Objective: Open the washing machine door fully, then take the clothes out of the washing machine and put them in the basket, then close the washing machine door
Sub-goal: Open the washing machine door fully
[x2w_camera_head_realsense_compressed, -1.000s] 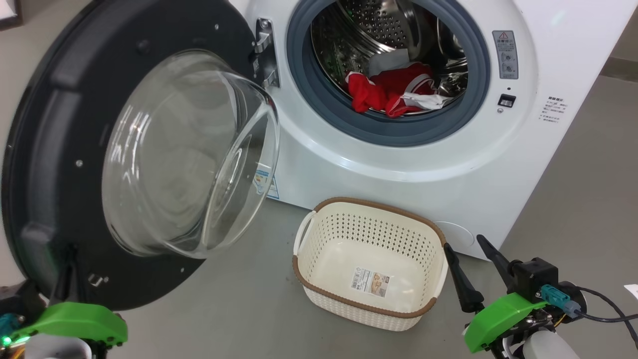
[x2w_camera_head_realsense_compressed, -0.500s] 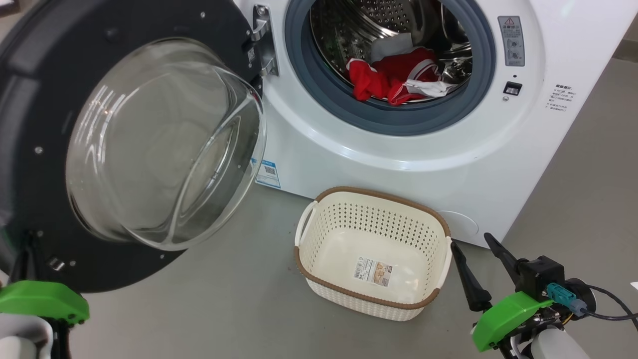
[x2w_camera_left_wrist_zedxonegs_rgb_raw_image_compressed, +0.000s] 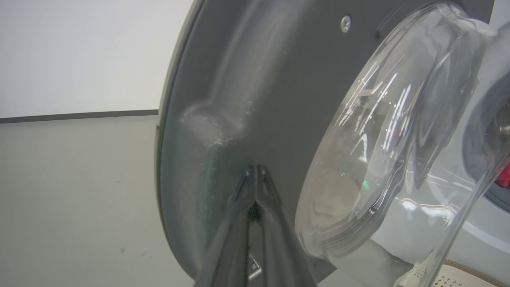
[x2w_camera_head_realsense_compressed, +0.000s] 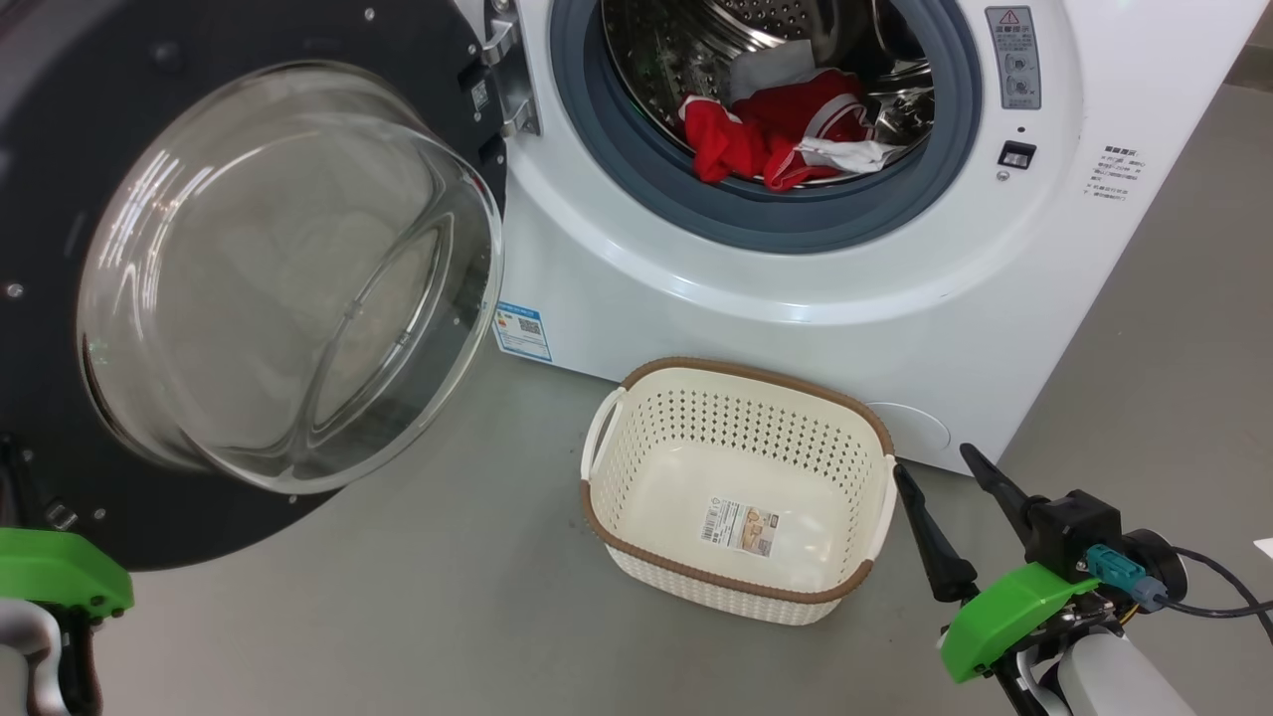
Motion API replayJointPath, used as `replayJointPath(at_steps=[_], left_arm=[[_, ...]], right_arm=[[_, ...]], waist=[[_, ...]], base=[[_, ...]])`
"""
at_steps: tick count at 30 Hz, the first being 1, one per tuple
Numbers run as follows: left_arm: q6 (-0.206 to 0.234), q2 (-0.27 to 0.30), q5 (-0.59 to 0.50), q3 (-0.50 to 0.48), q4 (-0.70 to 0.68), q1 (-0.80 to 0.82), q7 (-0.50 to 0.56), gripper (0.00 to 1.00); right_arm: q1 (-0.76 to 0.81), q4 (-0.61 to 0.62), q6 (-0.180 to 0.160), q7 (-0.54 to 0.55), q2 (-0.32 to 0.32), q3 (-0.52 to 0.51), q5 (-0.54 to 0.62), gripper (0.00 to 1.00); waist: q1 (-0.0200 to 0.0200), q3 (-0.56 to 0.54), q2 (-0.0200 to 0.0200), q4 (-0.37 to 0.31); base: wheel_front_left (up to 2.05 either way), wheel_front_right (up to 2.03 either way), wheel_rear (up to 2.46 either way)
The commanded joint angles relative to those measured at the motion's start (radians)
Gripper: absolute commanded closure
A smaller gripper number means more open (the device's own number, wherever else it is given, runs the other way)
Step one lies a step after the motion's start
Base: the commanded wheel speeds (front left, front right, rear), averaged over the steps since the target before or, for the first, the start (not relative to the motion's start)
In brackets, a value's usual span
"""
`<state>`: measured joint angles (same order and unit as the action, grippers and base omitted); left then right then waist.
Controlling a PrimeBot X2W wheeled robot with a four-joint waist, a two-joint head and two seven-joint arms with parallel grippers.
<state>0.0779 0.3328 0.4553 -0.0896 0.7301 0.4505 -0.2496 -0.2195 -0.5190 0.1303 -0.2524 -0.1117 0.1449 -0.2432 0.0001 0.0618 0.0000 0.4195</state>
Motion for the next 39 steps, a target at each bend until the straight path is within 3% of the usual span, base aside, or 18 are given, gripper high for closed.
replayJointPath(at_steps=[1,12,13,14,15,16,17,22,28,39], left_arm=[[-0.009,0.063,-0.016,-0.052,-0.015,0.048,-0.012,1.0],[-0.04,0.008,-0.055,-0.09,-0.138,-0.003,-0.012,1.0],[-0.037,0.004,-0.064,-0.087,-0.159,-0.014,-0.012,0.96],[-0.034,-0.001,-0.071,-0.087,-0.187,-0.024,-0.012,0.78],[-0.033,-0.008,-0.076,-0.085,-0.221,-0.034,-0.012,0.55],[-0.033,-0.014,-0.081,-0.08,-0.255,-0.046,-0.012,0.23],[-0.033,-0.019,-0.09,-0.069,-0.29,-0.058,-0.012,0.0],[-0.016,-0.057,-0.114,-0.022,-0.475,-0.112,0.011,0.0],[-0.026,-0.097,-0.109,0.031,-0.655,-0.191,0.038,0.0],[-0.061,-0.114,-0.101,0.083,-0.695,-0.282,0.032,0.0]], right_arm=[[-0.032,0.019,0.0,-0.009,-0.009,0.024,0.004,0.0],[-0.031,0.026,0.0,-0.009,0.009,0.004,-0.005,0.0],[-0.031,0.028,0.0,-0.009,0.012,0.002,-0.007,0.0],[-0.031,0.03,0.0,-0.009,0.015,-0.001,-0.009,0.0],[-0.032,0.033,0.0,-0.009,0.017,-0.004,-0.01,0.0],[-0.034,0.037,0.0,-0.009,0.02,-0.007,-0.01,0.0],[-0.035,0.04,0.0,-0.009,0.022,-0.011,-0.011,0.0],[-0.038,0.065,0.0,-0.009,0.033,-0.029,-0.011,0.0],[-0.031,0.109,0.0,-0.009,0.044,-0.051,-0.005,0.0],[-0.01,0.177,0.0,-0.009,0.051,-0.069,-0.01,0.0]], waist=[[-0.0001,0.0,0.0,-0.003],[-0.0001,-0.021,0.0,-0.031],[-0.0001,-0.024,0.0,-0.038],[-0.0001,-0.027,0.0,-0.045],[-0.0001,-0.029,0.0,-0.053],[-0.0001,-0.03,0.0,-0.061],[-0.0001,-0.031,0.0,-0.068],[-0.0001,-0.04,0.0,-0.113],[-0.0001,-0.045,0.0,-0.197],[-0.0001,-0.056,0.0,-0.334]], base=[[0.0,0.0,0.0],[0.0,0.0,0.0],[0.0,0.0,0.0],[0.0,0.0,0.0],[0.0,0.0,0.0],[0.0,0.0,0.0],[0.0,0.0,0.0],[0.0,0.0,0.0],[0.0,0.0,0.0],[0.0,0.0,0.0]])
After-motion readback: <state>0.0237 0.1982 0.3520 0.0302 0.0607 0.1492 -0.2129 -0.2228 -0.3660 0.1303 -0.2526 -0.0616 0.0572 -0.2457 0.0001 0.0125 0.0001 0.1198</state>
